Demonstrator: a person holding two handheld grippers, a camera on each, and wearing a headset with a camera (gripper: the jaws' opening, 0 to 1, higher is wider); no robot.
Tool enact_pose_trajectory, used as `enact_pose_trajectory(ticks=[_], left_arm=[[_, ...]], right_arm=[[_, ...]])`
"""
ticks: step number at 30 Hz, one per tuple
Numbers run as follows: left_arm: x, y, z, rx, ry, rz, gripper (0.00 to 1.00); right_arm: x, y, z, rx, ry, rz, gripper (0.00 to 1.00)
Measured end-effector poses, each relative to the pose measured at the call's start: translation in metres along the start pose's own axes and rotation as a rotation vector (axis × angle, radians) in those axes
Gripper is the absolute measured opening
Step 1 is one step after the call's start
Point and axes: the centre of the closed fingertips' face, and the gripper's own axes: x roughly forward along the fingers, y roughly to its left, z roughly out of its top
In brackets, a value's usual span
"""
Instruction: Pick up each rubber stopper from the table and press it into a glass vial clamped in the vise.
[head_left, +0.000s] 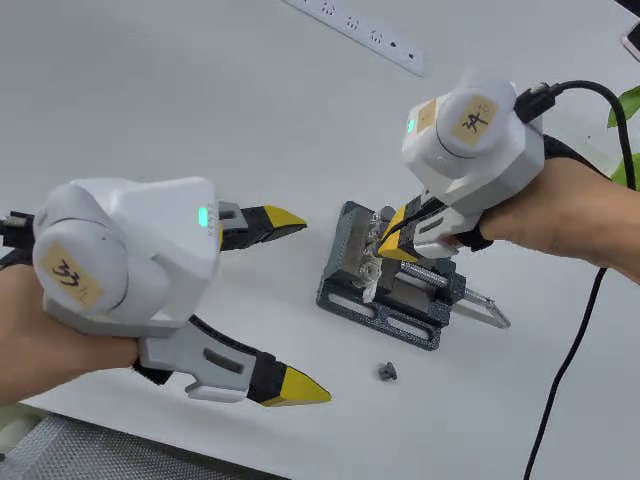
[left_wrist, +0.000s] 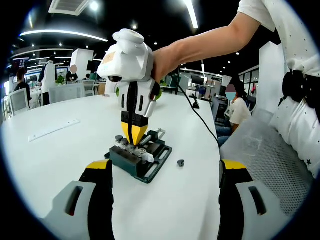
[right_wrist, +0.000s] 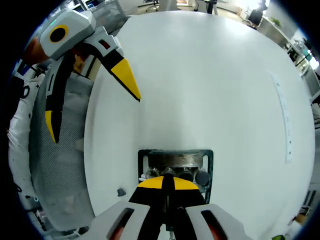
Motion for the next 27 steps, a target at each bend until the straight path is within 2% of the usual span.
enact_pose_trajectory(ticks=[5,10,15,22,26,27], left_arm=[[-0.0008,0.0023,-0.0003,-0.002,-0.001,0.007,0.86],[0.0001,0.0023,-0.0001,-0.002,-0.001,0.007,0.86],[-0.0001,0.0027,-0.0001,0.000,0.001,0.009,0.86],[0.0004,0.0011,0.0008,0.006,0.001,0.010,0.86],[0.0007,-0.0017,0.0007,0.013,0.007,0.007,0.86],[0.0004,-0.0038,0.0017,0.016,0.010,0.004,0.86]], right_arm=[[0.0002,-0.0003,0.0005,-0.002,0.004,-0.009,0.00],[0.0017,0.0041,0.0014,-0.045,0.035,-0.027,0.00],[0.0021,0.0014,-0.0004,-0.044,0.024,-0.023,0.00],[0.0023,0.0016,-0.0006,-0.059,0.037,-0.028,0.00],[0.0020,0.0009,-0.0004,-0.044,0.027,-0.028,0.00],[0.0017,0.0010,-0.0005,-0.004,0.027,-0.029,0.00]])
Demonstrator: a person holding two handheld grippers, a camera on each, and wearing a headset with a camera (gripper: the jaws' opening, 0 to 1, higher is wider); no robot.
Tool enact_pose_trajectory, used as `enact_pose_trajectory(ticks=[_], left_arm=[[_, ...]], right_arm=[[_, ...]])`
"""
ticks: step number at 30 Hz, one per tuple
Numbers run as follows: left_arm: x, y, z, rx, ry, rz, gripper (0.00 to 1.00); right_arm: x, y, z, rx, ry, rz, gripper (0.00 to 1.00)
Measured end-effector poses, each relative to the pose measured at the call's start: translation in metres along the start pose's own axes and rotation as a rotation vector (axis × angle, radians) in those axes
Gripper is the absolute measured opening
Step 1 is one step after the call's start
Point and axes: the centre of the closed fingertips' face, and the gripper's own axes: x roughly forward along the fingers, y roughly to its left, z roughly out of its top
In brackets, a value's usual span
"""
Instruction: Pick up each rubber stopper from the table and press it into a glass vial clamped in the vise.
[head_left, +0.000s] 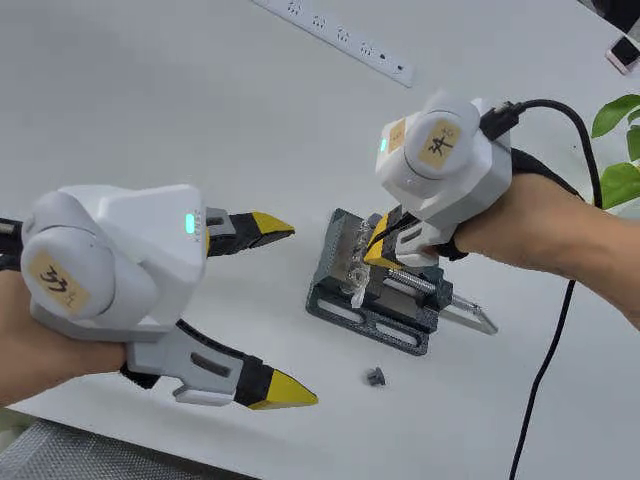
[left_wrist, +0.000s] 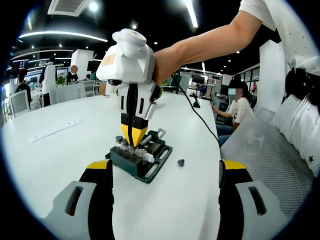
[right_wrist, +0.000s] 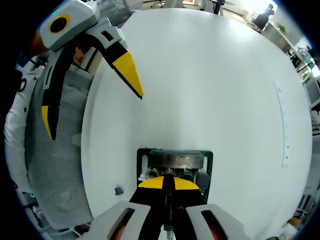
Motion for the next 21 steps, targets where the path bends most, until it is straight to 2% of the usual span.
enact_pose_trajectory(ticks=[2,5,6,7,8,13,21], left_arm=[[-0.001,-0.002,0.002,0.006,0.003,-0.002,0.86],[-0.004,-0.005,0.002,0.015,0.013,-0.003,0.86],[-0.005,-0.005,0.002,0.016,0.017,-0.001,0.86],[-0.005,-0.005,0.002,0.016,0.019,0.001,0.86],[-0.007,-0.006,0.001,0.017,0.024,0.003,0.86],[-0.010,-0.007,0.002,0.023,0.034,0.009,0.86],[-0.013,-0.010,0.003,0.022,0.038,0.019,0.85]], right_arm=[[0.000,0.000,0.000,-0.029,-0.004,-0.003,0.00],[-0.001,-0.002,0.000,0.018,-0.014,-0.011,0.00],[-0.001,-0.002,0.000,-0.002,-0.008,-0.020,0.00],[-0.001,-0.004,0.000,-0.058,0.001,-0.037,0.00],[0.000,0.001,0.000,-0.037,-0.004,-0.032,0.00],[-0.002,-0.003,0.000,0.006,-0.036,-0.020,0.00],[-0.004,0.000,0.000,0.005,-0.057,-0.028,0.00]])
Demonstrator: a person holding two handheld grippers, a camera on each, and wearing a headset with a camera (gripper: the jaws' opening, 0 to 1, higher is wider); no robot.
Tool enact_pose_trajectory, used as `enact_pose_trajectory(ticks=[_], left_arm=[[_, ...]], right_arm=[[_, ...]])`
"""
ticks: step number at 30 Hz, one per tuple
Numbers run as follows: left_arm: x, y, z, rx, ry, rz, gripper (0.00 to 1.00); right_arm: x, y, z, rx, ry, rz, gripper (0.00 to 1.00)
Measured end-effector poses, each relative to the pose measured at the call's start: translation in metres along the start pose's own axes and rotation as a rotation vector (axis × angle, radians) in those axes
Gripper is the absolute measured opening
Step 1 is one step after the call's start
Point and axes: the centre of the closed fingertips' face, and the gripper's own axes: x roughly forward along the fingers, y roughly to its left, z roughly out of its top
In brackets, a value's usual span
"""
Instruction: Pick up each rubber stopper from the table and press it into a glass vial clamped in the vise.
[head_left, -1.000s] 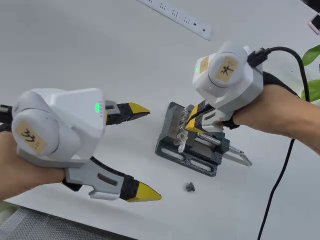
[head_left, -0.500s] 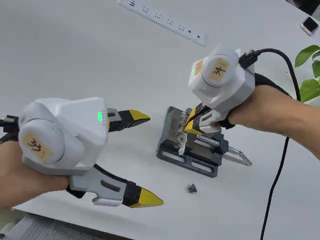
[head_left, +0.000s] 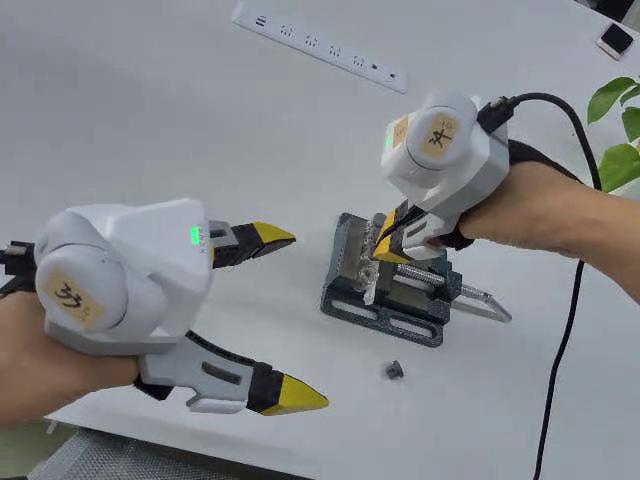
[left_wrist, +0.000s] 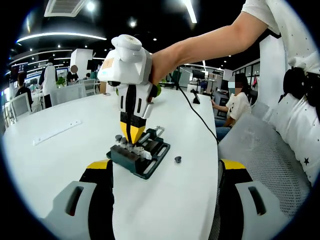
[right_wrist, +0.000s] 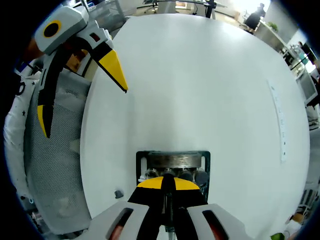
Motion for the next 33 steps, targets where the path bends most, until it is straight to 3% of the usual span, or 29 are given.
enact_pose_trajectory(ticks=[16,33], left_arm=[[-0.004,0.003,0.001,-0.003,0.000,0.017,0.85],[-0.002,-0.003,0.005,0.016,0.024,0.003,0.85]], right_arm=[[-0.003,0.001,-0.002,0.047,-0.052,0.004,0.01],[-0.027,0.000,-0.008,0.141,-0.195,-0.051,0.12]])
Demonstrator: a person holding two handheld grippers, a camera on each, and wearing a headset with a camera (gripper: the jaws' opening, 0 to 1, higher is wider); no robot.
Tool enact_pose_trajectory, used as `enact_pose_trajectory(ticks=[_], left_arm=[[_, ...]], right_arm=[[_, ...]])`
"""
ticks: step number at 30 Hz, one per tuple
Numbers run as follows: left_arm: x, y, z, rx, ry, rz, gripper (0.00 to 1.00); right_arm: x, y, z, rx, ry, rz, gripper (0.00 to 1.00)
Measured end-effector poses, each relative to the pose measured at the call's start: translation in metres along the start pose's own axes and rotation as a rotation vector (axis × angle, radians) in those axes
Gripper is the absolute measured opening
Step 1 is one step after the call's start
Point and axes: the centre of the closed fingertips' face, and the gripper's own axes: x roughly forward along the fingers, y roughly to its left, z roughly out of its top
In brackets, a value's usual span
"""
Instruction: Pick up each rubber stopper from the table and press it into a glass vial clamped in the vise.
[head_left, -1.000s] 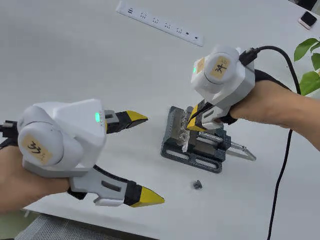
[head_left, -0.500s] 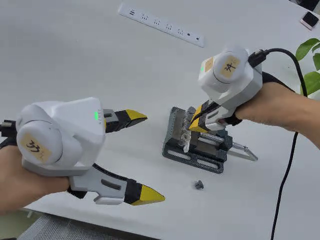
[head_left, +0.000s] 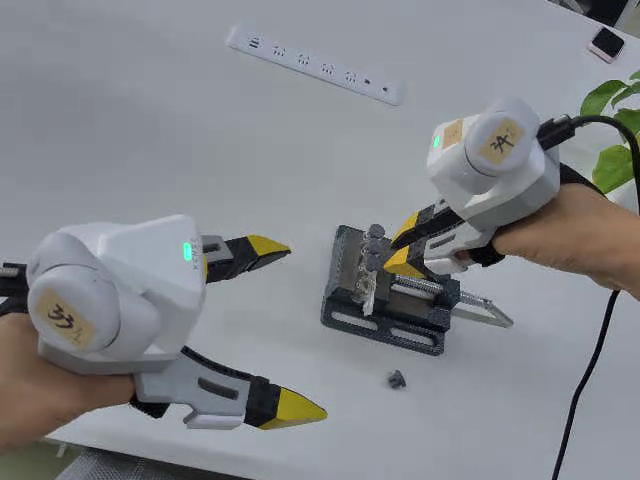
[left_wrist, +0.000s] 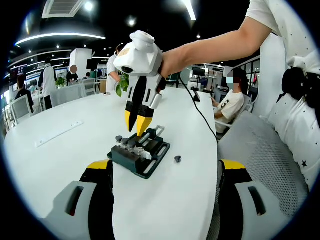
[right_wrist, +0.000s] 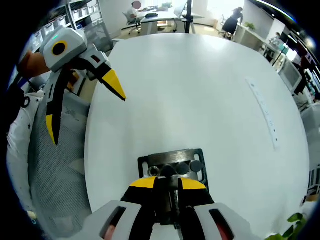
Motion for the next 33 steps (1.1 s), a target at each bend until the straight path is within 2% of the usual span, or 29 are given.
enact_pose_trajectory(ticks=[5,18,23,33], left_arm=[[0.000,-0.001,0.001,0.007,0.011,-0.001,0.85],[0.001,-0.004,0.004,0.024,0.044,0.002,0.85],[0.002,-0.006,0.007,0.034,0.061,0.002,0.85],[0.012,-0.013,0.009,0.052,0.097,-0.003,0.84]], right_arm=[[-0.008,0.002,-0.004,0.018,-0.037,-0.016,0.16],[-0.034,0.007,-0.015,0.100,-0.175,-0.073,0.28],[-0.046,0.008,-0.020,0.146,-0.246,-0.094,0.32],[-0.067,0.017,-0.040,0.223,-0.357,-0.132,0.37]])
